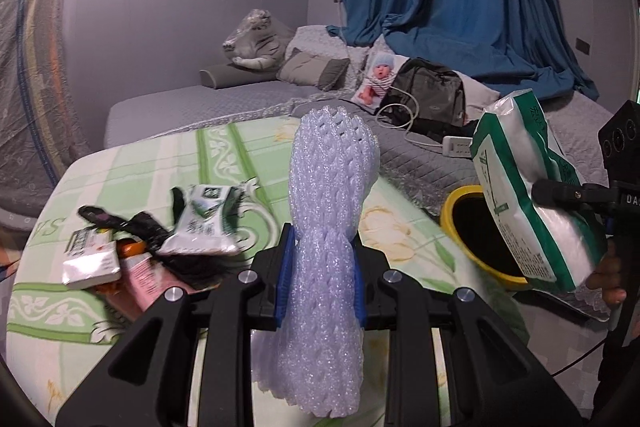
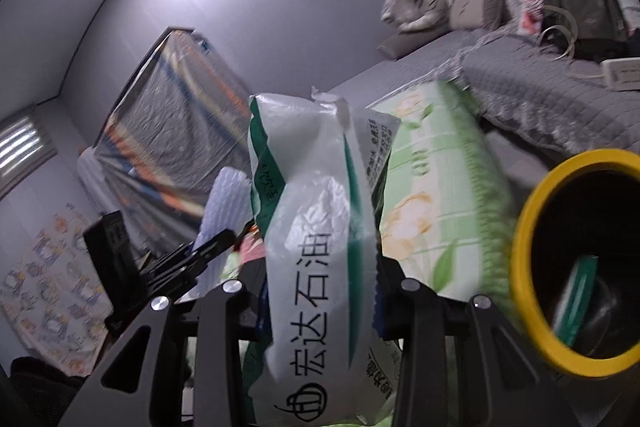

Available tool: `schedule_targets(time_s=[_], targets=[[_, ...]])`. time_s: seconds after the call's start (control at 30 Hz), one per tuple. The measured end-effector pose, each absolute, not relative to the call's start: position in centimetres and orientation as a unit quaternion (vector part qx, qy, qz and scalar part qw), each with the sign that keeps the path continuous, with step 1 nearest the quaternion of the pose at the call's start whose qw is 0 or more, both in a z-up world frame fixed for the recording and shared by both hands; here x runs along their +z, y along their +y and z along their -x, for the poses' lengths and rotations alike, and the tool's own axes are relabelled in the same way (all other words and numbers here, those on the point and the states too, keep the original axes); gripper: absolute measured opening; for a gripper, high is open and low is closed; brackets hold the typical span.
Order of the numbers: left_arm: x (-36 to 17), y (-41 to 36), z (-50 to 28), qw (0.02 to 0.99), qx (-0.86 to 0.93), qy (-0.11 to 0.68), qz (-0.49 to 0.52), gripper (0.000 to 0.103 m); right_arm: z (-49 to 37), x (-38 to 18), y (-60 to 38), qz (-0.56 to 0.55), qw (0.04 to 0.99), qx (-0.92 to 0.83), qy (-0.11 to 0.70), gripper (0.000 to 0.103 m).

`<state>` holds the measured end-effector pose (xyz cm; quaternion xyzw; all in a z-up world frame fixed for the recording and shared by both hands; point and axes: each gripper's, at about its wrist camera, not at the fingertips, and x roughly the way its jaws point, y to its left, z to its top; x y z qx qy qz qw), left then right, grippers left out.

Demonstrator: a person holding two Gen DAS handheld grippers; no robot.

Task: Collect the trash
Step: 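Carry both items to the bin and open both grippers over it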

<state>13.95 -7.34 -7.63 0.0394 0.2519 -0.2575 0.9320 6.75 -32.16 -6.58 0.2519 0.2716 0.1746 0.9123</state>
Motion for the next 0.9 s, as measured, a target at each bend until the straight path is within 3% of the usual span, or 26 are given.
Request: schedule_targets(time_s=[0.4, 0.9], targets=[[-8.1, -21.0, -17.2, 0.896, -0.361, 0.249, -0.075, 0.025, -3.8, -7.1, -41.6, -0.262, 0.937, -0.035, 0.229, 0.035], [-13.8, -35.4, -19.6, 0.842, -0.421, 0.322, -0.102, 0.025, -5.3, -14.5, -50.5, -0.334, 0.891, -0.136, 0.277, 0.035]])
